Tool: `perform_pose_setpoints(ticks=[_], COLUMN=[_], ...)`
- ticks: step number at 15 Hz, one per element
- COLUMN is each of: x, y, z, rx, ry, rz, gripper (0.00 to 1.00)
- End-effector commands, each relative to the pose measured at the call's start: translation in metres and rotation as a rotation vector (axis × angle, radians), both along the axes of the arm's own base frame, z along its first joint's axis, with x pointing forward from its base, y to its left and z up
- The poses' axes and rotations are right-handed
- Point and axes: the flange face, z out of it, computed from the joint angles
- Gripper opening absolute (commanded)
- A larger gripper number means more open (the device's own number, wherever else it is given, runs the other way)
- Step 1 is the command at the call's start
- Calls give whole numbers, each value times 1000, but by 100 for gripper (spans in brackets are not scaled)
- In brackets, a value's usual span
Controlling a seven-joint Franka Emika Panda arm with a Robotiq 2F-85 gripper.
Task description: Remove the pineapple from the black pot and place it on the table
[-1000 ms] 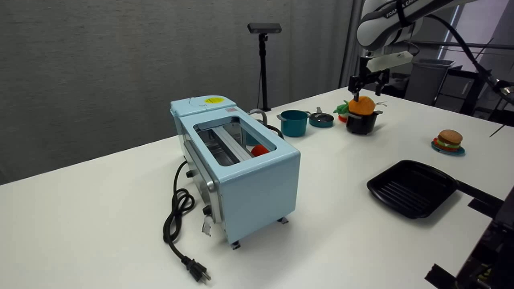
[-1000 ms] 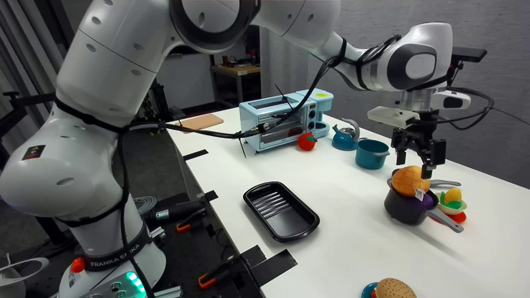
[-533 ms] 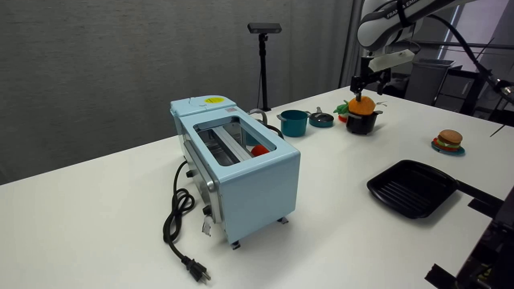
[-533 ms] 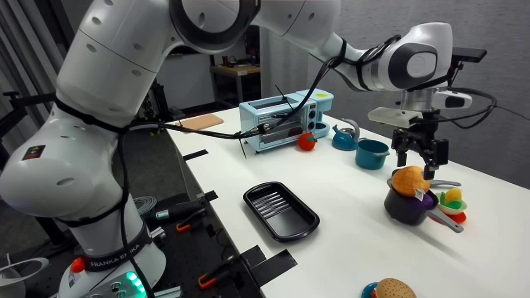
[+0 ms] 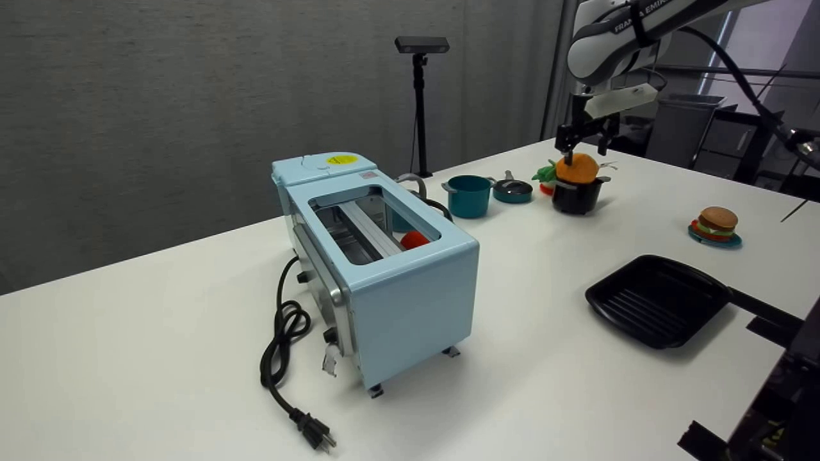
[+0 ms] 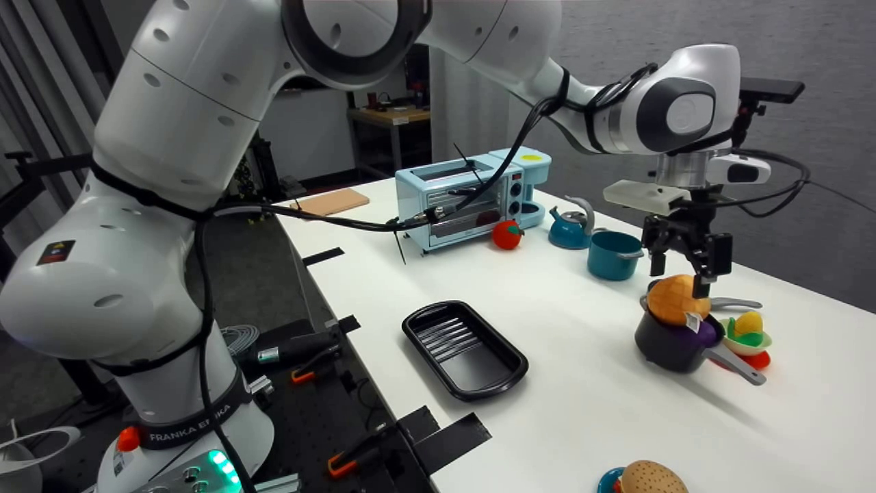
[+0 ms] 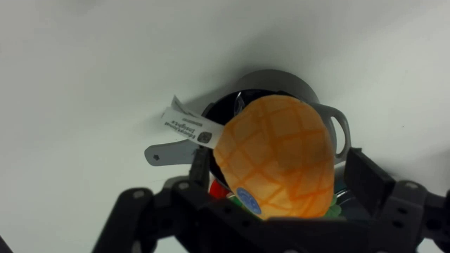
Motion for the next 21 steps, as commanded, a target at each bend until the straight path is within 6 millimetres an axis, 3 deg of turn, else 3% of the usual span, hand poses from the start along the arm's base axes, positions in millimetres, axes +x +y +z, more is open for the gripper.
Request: perform_pose_setpoints(ticks=[1, 6, 11, 17, 21], x=[5, 3, 4, 1, -14], y=[3, 4, 21, 80, 130], z=[3, 14, 56, 119, 142], rx=[4, 1, 41, 186, 237], ry=[-36, -65, -158, -241, -222], rz=[-9, 6, 45, 204, 421], gripper=[74, 34, 1, 2, 2])
